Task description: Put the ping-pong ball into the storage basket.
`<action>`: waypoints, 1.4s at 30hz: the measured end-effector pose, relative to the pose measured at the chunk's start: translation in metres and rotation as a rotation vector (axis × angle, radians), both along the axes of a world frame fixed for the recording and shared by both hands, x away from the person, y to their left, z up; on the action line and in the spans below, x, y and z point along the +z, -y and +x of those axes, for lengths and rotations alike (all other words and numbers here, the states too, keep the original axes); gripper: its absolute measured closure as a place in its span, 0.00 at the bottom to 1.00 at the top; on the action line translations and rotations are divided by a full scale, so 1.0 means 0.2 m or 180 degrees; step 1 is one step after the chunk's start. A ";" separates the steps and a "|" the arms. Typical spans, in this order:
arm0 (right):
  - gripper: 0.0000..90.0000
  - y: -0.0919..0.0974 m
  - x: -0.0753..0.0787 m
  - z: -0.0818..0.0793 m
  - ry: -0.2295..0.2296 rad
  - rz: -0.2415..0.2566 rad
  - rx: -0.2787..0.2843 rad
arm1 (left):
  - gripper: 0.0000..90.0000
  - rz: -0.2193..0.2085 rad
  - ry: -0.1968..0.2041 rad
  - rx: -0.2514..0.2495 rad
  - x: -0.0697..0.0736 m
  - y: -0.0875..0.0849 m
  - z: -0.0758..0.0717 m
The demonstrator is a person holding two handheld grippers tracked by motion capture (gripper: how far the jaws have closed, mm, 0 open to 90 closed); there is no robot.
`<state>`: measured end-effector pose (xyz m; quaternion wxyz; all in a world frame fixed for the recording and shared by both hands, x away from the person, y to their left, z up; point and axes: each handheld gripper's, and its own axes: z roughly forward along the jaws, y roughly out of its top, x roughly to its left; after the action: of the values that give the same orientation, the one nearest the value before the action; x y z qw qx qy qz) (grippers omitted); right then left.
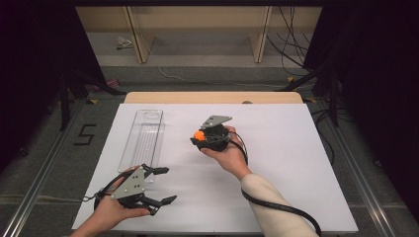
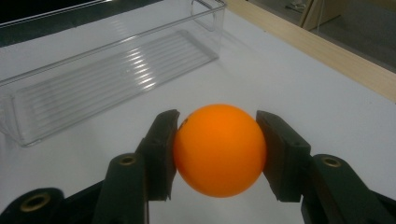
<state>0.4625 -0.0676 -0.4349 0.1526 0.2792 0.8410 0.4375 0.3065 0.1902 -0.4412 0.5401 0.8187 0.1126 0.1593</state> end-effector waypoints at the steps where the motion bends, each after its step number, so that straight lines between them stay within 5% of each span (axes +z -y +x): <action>1: 0.57 0.00 0.00 0.00 0.0000 0.0000 0.0000 | 0.20 0.0000 0.0000 -0.0001 0.00 0.00 0.00; 42: 0.57 -0.13 0.01 0.02 -0.0006 -0.0027 0.0097 | 0.20 0.0021 -0.0004 -0.0025 0.00 0.00 0.00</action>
<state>0.4672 -0.0426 -0.4324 0.1464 0.2662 0.8471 0.4360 0.3062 0.1897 -0.4415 0.5379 0.8210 0.1092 0.1571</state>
